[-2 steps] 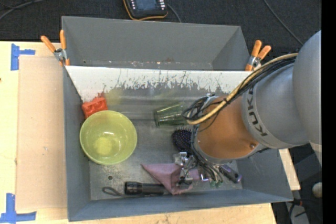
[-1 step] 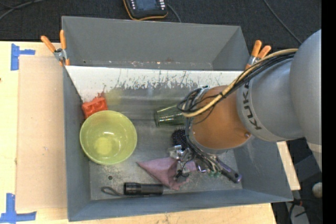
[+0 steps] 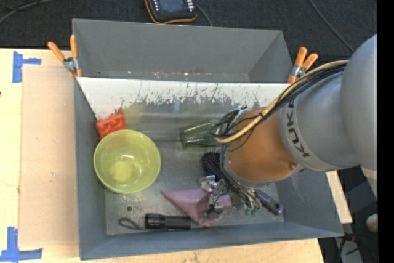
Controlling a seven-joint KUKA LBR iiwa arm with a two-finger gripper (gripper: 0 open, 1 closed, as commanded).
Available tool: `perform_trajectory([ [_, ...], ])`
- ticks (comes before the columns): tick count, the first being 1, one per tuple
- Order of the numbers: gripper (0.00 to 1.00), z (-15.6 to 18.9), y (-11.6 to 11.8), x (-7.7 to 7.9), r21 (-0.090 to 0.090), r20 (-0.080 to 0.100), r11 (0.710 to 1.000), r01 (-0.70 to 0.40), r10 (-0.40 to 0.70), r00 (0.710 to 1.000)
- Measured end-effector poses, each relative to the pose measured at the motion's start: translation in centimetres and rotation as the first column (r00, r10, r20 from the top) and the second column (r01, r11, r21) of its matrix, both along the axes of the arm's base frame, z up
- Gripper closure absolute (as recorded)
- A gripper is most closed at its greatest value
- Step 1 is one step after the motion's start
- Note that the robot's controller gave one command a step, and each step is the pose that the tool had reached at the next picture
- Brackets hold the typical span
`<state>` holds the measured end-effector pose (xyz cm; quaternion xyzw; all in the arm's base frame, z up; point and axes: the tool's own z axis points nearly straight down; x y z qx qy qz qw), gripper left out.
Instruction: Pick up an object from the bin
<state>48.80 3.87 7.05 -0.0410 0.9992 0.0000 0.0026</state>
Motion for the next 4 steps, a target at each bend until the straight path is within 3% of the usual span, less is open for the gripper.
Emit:
perform_trajectory([
  [2,1.0,0.0,0.0,-0.3,0.0,0.005,1.0,-0.017,0.017,1.0],
  [3,0.0,0.2,-0.2,0.9,0.001,0.003,1.0,-0.017,0.017,1.0],
  [4,1.0,0.1,-0.2,0.7,0.0,-0.002,1.0,-0.017,0.017,1.0],
])
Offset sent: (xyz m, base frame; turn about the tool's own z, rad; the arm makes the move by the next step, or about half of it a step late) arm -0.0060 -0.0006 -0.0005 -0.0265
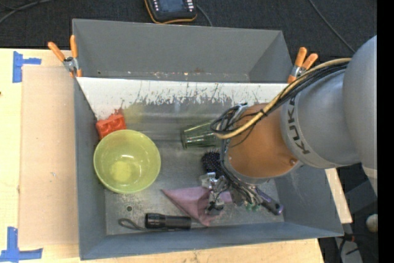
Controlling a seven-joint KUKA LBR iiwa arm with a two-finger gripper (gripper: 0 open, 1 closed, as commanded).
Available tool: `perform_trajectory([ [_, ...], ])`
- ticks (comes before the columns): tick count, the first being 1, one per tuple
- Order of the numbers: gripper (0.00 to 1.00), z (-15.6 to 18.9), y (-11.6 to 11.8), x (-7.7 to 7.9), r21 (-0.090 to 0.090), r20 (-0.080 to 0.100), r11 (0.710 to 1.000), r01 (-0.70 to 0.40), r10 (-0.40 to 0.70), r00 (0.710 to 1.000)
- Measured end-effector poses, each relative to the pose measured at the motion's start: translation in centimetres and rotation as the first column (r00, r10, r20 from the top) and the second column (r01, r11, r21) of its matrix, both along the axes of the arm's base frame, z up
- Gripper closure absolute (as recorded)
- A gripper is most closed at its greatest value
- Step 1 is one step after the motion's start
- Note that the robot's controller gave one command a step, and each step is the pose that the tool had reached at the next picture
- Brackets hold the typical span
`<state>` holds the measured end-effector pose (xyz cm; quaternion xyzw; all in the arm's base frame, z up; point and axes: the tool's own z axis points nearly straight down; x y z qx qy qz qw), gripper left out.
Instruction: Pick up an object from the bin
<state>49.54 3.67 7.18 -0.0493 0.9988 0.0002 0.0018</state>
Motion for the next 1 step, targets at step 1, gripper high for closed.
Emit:
perform_trajectory([
  [1,1.0,0.0,0.0,0.0,0.0,0.0,1.0,0.0,0.0,1.0],
])
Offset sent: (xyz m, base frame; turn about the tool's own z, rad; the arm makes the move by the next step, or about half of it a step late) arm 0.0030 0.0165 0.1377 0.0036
